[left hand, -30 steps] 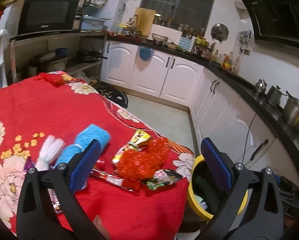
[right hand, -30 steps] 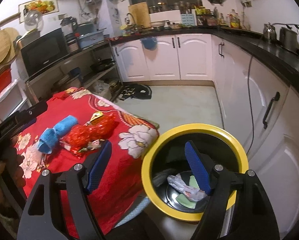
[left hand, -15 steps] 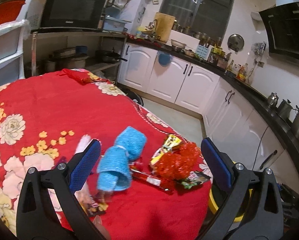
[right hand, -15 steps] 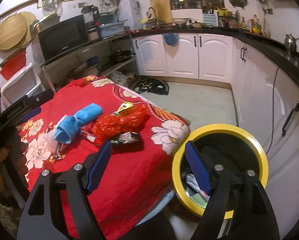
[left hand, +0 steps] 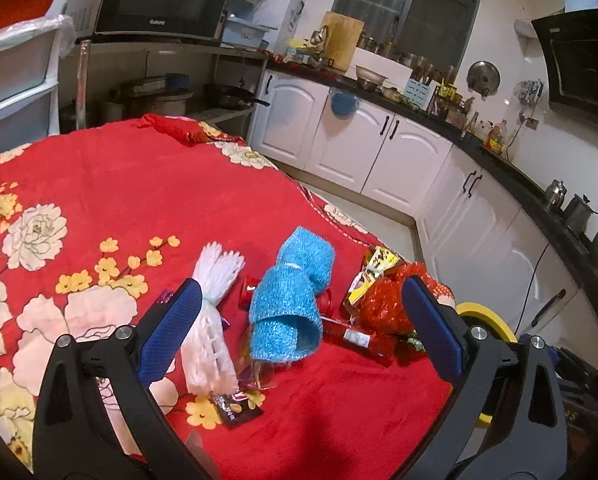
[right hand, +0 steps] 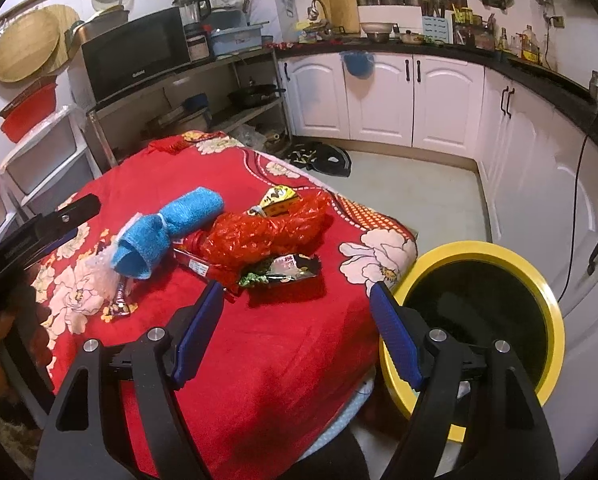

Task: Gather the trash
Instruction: 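Grasp the blue mesh scrubber with the left tool while the right tool grasps a snack packet, then carry the blue scrubber and snack packet over the yellow bin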

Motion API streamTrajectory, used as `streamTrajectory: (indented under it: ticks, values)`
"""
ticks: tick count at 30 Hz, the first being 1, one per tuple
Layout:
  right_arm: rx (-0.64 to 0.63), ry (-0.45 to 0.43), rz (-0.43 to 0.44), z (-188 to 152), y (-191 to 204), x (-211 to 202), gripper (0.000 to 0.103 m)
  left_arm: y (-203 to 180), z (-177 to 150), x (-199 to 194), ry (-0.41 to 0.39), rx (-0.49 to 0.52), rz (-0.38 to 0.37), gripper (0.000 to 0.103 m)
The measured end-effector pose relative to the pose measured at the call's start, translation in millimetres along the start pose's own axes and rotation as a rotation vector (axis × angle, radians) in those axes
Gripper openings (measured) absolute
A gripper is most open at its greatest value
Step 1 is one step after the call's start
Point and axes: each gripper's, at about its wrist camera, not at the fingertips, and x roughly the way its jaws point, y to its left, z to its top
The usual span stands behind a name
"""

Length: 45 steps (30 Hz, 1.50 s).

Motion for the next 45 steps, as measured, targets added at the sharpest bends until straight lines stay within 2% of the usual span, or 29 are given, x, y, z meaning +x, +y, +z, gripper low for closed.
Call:
streamTrajectory:
  ticks: [6,10,20,23,26,28,31,45]
  values:
    - [0.015,0.040,-0.010,-1.1,-4.3,24.4,0.073,-1.0,-2.2,14.9,0.044,0.028,-0.014,0.078]
    - [0.041,0.062,-0.003,-1.1,-8.5,38.9,0.073,-5.7,-4.9,29.5,0.079,0.053,-0.005,0.075]
    - [0.172,0.118,0.070,3.1,-21.3,74.2,0.071,-11.3,-5.6,58.5,0.137,0.097,0.032,0.066]
    - [0.223,0.142,0.110,4.6,-25.9,83.2,0.063,-9.6,-7.8,64.5,0.154,0.097,0.041,0.061]
    - [0.260,0.158,0.146,5.0,-29.3,89.5,0.048,-7.9,-9.1,68.4,0.167,0.102,0.042,0.053]
    - [0.276,0.171,0.182,4.7,-31.3,92.4,0.030,-7.3,-10.0,69.8,0.172,0.103,0.040,0.048]
    - [0.264,0.175,0.189,3.3,-30.1,92.2,0.016,-5.9,-11.6,71.4,0.181,0.102,0.033,0.037]
    - [0.176,0.124,0.157,3.1,-27.6,68.3,0.009,-3.0,-10.9,68.9,0.184,0.093,-0.008,0.014]
